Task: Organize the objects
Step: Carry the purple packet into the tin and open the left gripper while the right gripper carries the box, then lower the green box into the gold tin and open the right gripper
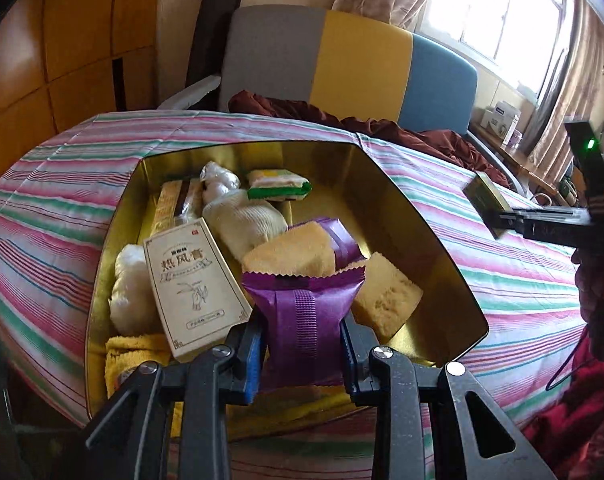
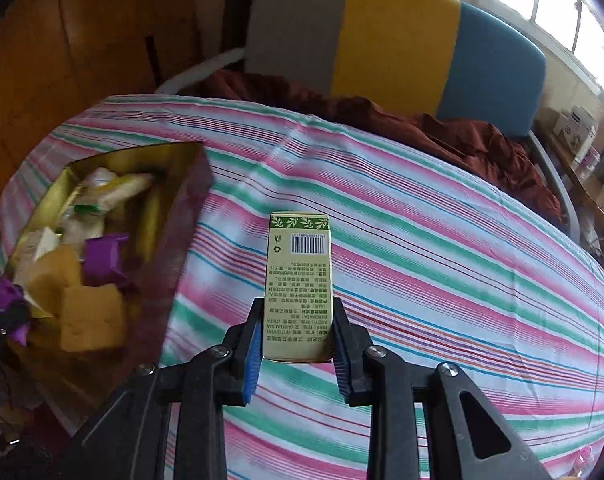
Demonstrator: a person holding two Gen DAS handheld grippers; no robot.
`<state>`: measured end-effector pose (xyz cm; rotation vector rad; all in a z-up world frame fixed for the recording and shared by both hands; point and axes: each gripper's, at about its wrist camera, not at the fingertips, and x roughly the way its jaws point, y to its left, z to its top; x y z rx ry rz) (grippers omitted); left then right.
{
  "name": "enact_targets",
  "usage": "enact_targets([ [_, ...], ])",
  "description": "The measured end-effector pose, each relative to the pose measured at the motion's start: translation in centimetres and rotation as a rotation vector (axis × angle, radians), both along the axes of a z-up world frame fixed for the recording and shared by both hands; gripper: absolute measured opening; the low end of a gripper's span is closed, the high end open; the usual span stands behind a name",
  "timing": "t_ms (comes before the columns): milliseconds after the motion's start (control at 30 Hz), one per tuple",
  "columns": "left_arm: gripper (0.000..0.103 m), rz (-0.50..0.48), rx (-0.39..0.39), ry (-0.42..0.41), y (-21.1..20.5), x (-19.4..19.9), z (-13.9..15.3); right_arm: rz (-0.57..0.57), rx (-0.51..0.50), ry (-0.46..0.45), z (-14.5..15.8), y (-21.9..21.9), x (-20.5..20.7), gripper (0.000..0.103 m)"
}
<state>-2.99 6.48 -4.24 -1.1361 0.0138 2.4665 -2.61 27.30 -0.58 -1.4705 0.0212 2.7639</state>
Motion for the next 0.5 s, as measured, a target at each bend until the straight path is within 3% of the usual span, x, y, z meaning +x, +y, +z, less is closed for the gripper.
enact_targets([
  [200,0.035,-0.008,-0.012,-0.001,0.6,-0.3,-0.5,0.124,-0.034,-0.003,0.0,-6.6,-1.9,0.030],
  [333,0.046,-0.004,0.002,-0.013,0.3,-0.6,-0.6,0.142,-0.037,-0.023,-1.1,-8.7,-3.1,0.030],
  [500,0.070,-0.001,-0.006,0.033,0.2,-0.2,0.2,0.133,-0.045,-0.056,-2.5,-9.3,-4.1,0.034],
])
